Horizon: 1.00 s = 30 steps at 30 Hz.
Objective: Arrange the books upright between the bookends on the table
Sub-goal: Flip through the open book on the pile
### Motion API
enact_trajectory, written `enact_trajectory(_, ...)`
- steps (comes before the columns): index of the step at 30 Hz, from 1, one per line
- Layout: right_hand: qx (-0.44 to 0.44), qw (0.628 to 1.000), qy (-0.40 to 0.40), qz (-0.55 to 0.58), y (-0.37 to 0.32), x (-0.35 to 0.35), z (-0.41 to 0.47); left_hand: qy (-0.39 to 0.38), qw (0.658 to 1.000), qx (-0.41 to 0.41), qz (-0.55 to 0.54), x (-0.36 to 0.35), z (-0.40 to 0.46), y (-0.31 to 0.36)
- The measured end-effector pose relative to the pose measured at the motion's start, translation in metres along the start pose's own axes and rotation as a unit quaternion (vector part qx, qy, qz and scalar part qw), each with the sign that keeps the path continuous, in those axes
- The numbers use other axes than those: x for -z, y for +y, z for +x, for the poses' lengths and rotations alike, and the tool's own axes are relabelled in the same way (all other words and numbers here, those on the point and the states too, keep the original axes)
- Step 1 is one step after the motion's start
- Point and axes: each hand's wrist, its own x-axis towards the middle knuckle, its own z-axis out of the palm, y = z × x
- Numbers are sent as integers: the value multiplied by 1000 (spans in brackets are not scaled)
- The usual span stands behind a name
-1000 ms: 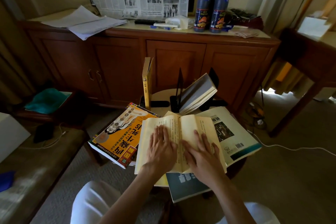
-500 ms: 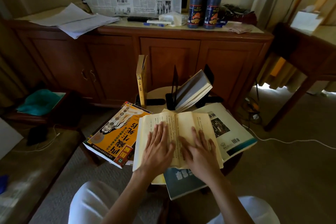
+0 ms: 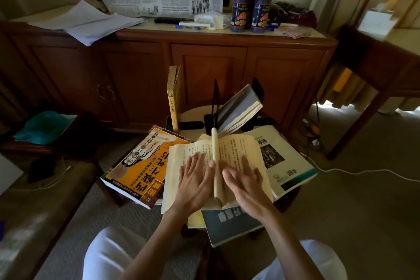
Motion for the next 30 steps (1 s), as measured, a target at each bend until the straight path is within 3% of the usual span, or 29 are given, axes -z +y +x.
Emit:
enact_trajectory(3,44,989,-77,-118,4,5,-4,4,999,36,-40,7,4,14)
enact_trajectory(6,40,982,-94,-161,11,6,-5,0,999,13,-34,15,8,9)
enact_trajectory(9,49,980,-75,-177,18,1,-5,6,998,-23,64,22,8,1)
enact_trajectory(12,45,985,-57,-159,20,-2,-3,53,974,-84,204,26,7,-9)
enact_trajectory(14,45,985,-54,-155,18,-3,-3,32,964,-131,229,24,10,-12)
enact_trajectory(18,44,983,-60,-165,13,0,-4,-11,982,-88,168,7,7,2)
enact_trajectory(27,50,982,-53,-175,14,2,-5,64,995,-63,54,10,10,22)
enact_trajectory(30,48,982,-54,-173,15,2,-5,102,988,-69,88,30,15,10)
